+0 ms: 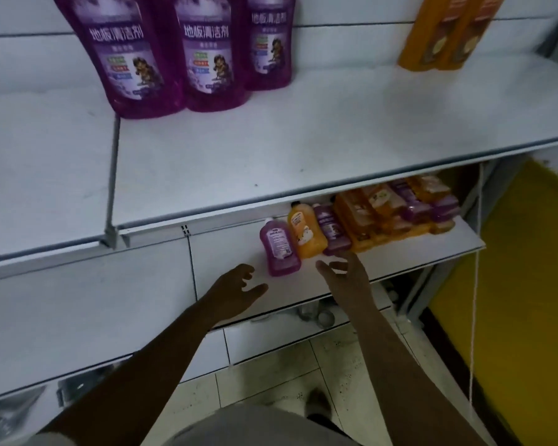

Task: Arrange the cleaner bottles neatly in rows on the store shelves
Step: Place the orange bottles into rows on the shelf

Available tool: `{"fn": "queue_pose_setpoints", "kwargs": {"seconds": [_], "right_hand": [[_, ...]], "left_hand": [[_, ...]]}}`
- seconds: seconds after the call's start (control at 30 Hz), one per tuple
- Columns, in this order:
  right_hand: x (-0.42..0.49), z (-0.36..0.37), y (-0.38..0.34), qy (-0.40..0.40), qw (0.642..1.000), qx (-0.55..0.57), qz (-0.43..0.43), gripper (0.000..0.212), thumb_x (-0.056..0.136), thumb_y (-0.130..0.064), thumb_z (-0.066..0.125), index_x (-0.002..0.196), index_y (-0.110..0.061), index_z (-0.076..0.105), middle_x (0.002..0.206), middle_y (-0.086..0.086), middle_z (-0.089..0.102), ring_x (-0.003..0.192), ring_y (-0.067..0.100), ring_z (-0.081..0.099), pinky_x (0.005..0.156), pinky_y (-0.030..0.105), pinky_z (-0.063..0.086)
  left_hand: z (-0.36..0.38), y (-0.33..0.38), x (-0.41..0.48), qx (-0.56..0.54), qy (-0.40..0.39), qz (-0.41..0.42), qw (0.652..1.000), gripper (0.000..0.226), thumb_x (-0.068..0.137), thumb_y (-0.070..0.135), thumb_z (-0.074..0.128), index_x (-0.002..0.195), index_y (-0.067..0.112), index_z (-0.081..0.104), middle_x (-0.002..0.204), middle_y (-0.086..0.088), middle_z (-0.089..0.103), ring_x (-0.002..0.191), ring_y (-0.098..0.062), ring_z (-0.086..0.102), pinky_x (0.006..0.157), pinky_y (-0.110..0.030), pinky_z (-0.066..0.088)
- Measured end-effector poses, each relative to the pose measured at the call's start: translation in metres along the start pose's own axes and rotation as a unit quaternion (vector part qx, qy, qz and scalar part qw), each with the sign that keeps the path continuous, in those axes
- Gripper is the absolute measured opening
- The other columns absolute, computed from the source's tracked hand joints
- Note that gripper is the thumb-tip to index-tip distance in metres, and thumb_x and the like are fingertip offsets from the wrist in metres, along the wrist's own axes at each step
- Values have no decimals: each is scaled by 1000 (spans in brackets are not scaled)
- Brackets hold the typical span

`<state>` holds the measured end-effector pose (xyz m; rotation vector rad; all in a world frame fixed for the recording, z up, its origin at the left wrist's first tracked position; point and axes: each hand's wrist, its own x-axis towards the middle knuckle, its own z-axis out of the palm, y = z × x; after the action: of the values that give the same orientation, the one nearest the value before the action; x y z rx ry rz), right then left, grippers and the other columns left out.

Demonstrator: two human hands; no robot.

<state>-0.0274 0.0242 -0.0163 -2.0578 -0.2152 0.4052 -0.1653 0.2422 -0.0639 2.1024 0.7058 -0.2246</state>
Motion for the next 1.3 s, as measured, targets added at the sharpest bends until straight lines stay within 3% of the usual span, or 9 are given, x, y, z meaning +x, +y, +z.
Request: {"fn": "queue_pose_setpoints", "kwargs": {"seconds": [0.13, 0.23, 0.37, 0.6, 0.7, 0.8, 0.93, 1.1, 1.3], "right_hand": [[66, 21, 29, -31, 999, -8, -34, 45, 86, -17, 85, 122, -19, 59, 108, -8, 65, 96, 2, 62, 80, 0, 44], [119, 49, 76, -65, 998, -13, -23, 85, 70, -58, 85, 141, -25, 53, 134, 1, 63, 120, 23, 64, 100, 42, 57], [137, 63, 74, -59, 998, 7, 13, 98, 56, -75, 79, 136, -24, 57, 132, 4, 64, 117, 27, 65, 96, 49, 59], [130, 60, 64, -73, 994, -85, 0, 54, 81, -54, 80, 120, -18, 67, 116, 7, 70, 103, 29, 69, 86, 44, 60], [128, 58, 68, -85, 992, -90, 11, 51, 80, -54, 74, 116, -19, 65, 116, 8, 68, 101, 31, 71, 82, 45, 63], [118, 47, 63, -98, 995, -37, 1, 37, 88, -28, 77, 119, -11, 66, 120, 12, 69, 104, 27, 68, 85, 35, 58], [111, 29, 62, -122, 968, 157, 155, 10, 93, -20, 75, 100, -16, 68, 113, 13, 74, 96, 25, 72, 82, 41, 61], [117, -1, 59, -231, 833, 365, 345, 23, 97, -17, 71, 115, -9, 60, 121, 21, 65, 108, 38, 67, 79, 46, 61], [99, -21, 63, -363, 847, 296, 252, 44, 97, 13, 46, 136, -3, 57, 135, 21, 65, 118, 38, 65, 87, 49, 59]], "left_hand": [[27, 21, 41, -96, 15, -103, 990, 81, 93, 46, 76, 157, 12, 38, 153, -9, 53, 136, -26, 55, 101, -28, 46], [43, 45, 60, -161, 57, -112, 979, 50, 94, 31, 78, 136, 10, 59, 130, -15, 68, 123, -32, 64, 90, -23, 52], [59, 62, 74, -302, 108, -161, 933, 43, 88, 43, 82, 115, 13, 65, 119, -14, 73, 106, -29, 70, 99, -46, 60], [81, 62, 79, -319, 165, -222, 906, 59, 81, 47, 88, 117, 3, 72, 108, -12, 76, 97, -27, 73, 83, -35, 62], [88, 57, 74, -358, 176, -227, 888, 76, 66, 53, 95, 119, 3, 73, 108, -11, 78, 100, -30, 75, 92, -44, 63], [88, 46, 65, -391, 177, -216, 877, 96, 47, 56, 96, 123, 2, 73, 108, -12, 79, 101, -31, 76, 94, -49, 63], [84, 37, 43, -455, 138, -193, 858, 62, 82, 28, 89, 129, -6, 67, 114, -20, 77, 105, -37, 76, 98, -49, 61], [82, 28, 6, -559, 106, -195, 799, 36, 92, -1, 72, 125, -11, 65, 120, -28, 73, 110, -43, 73, 90, -45, 64], [88, 14, -41, -591, 92, -143, 789, 60, 87, -10, 71, 143, 7, 57, 137, -29, 64, 125, -48, 64, 111, -62, 48]]}}
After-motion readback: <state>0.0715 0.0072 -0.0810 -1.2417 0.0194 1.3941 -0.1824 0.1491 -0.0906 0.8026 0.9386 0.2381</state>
